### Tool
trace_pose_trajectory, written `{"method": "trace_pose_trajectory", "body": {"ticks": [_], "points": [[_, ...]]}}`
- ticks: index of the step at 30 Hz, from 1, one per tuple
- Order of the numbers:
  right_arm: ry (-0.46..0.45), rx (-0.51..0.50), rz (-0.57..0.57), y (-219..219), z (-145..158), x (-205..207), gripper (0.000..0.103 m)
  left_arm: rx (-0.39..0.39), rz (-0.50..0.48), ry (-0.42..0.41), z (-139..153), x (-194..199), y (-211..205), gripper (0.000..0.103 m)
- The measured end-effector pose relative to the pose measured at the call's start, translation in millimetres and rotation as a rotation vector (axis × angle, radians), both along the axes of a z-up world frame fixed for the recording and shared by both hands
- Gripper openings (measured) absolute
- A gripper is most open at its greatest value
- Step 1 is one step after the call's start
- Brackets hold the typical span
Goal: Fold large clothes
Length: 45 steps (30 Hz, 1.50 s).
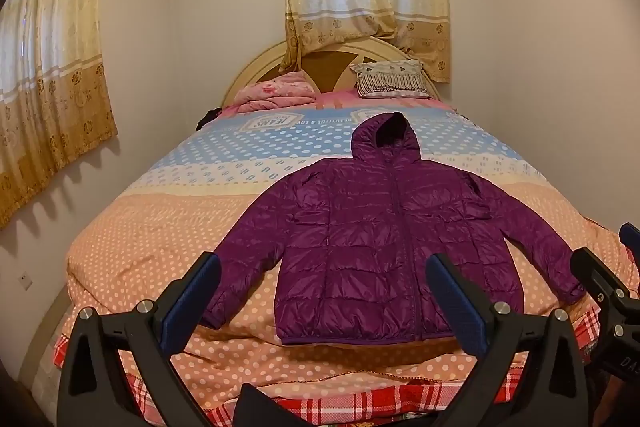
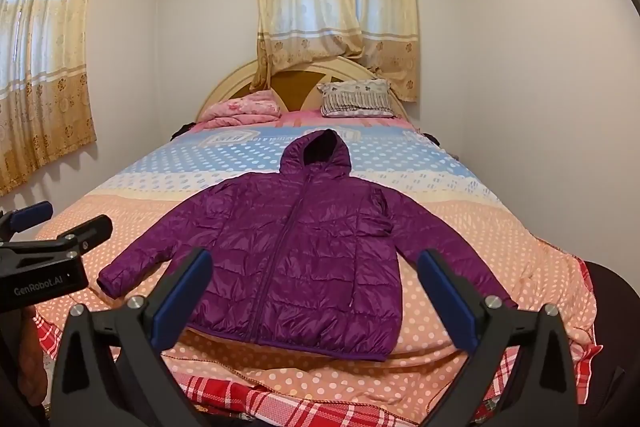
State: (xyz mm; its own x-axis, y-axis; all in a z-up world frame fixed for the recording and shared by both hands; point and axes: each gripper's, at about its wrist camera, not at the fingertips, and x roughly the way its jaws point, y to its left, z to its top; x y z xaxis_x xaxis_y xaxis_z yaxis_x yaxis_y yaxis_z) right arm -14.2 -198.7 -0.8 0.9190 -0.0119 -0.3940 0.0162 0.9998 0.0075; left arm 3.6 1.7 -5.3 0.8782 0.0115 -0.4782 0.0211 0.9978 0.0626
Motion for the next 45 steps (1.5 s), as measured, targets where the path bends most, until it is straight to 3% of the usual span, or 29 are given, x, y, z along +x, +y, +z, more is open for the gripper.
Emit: {"method": "trace_pose_trajectory", "body": {"ticks": [45], "points": [[0.023, 0.009, 0.005, 2.6, -19.0, 1.0, 0.103, -0.005, 0.011, 0.011, -3.0, 4.1, 10.6, 0.102]]}}
